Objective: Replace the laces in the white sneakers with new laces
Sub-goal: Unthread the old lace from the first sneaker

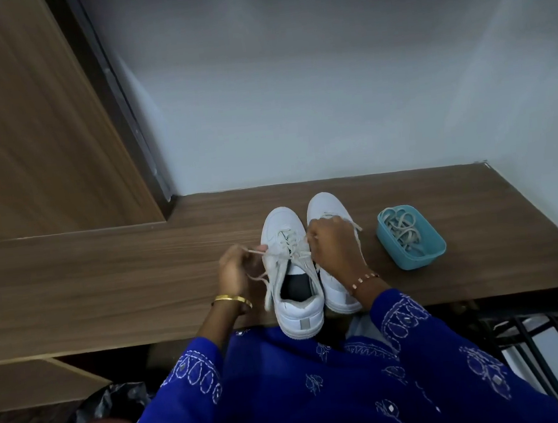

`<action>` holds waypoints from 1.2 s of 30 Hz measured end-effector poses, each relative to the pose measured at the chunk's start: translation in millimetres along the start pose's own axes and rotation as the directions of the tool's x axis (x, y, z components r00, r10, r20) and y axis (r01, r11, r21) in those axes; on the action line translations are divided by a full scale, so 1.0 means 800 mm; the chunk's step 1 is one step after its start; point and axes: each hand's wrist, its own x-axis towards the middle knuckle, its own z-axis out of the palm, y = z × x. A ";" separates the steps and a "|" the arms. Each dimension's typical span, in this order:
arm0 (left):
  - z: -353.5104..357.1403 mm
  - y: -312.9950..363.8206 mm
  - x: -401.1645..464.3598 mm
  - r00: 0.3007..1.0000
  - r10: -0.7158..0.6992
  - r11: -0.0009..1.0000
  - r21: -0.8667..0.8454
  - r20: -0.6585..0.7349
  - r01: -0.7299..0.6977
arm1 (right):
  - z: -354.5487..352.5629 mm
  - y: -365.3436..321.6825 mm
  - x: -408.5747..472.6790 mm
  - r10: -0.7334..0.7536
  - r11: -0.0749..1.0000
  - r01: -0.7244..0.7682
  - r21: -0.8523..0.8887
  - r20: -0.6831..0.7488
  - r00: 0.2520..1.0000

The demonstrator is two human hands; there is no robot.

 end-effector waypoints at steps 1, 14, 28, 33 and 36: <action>0.002 0.007 0.000 0.998 -0.051 0.988 -0.148 -0.026 0.047 | -0.004 0.002 0.002 0.048 0.995 -0.046 0.090 -0.020 0.999; 0.010 0.012 -0.007 0.992 -0.124 0.978 0.171 0.003 0.122 | -0.011 0.008 0.010 0.345 0.871 -0.286 0.401 -0.083 0.935; 0.009 0.013 -0.010 0.972 -0.231 0.972 -0.050 -0.042 0.229 | 0.021 -0.030 -0.049 0.036 0.997 -0.055 0.050 0.320 0.947; -0.007 0.007 0.004 0.961 -0.260 0.963 -0.098 -0.098 0.251 | 0.022 -0.026 -0.044 0.114 0.988 -0.143 0.058 0.349 0.930; -0.018 0.013 0.014 0.963 -0.143 0.986 0.053 -0.230 0.159 | 0.019 -0.020 -0.041 0.114 0.985 -0.153 0.076 0.374 0.920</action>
